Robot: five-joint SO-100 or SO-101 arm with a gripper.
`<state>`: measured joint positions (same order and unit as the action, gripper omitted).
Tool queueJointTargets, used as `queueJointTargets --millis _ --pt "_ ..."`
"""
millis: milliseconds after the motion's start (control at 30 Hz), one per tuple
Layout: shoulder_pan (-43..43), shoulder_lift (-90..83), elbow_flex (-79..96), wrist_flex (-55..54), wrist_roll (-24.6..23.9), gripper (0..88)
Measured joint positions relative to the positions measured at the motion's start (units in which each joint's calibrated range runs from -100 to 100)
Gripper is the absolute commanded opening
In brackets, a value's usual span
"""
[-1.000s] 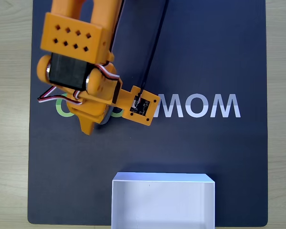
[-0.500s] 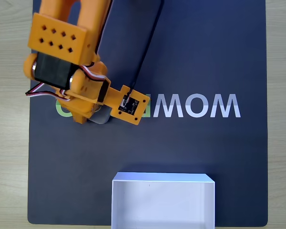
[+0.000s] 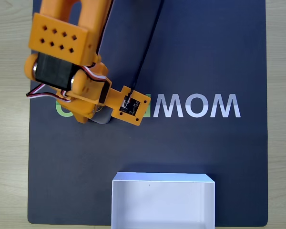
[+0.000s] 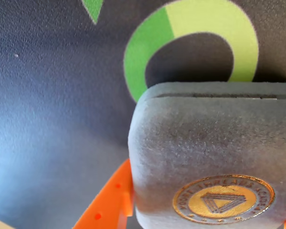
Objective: Grab the usb to bin
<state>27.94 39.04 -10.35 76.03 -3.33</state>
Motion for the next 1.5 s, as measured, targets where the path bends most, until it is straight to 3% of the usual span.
queueJointTargets --millis 533,867,1133,1500 --pt "-15.5 -31.2 0.0 0.0 0.0 5.1" --pt "-17.5 -47.0 -0.1 0.3 0.0 5.1" --pt "-17.7 -44.5 -0.1 -1.2 -0.1 5.1" --pt "-17.8 -16.8 -13.6 -18.1 -0.1 4.8"
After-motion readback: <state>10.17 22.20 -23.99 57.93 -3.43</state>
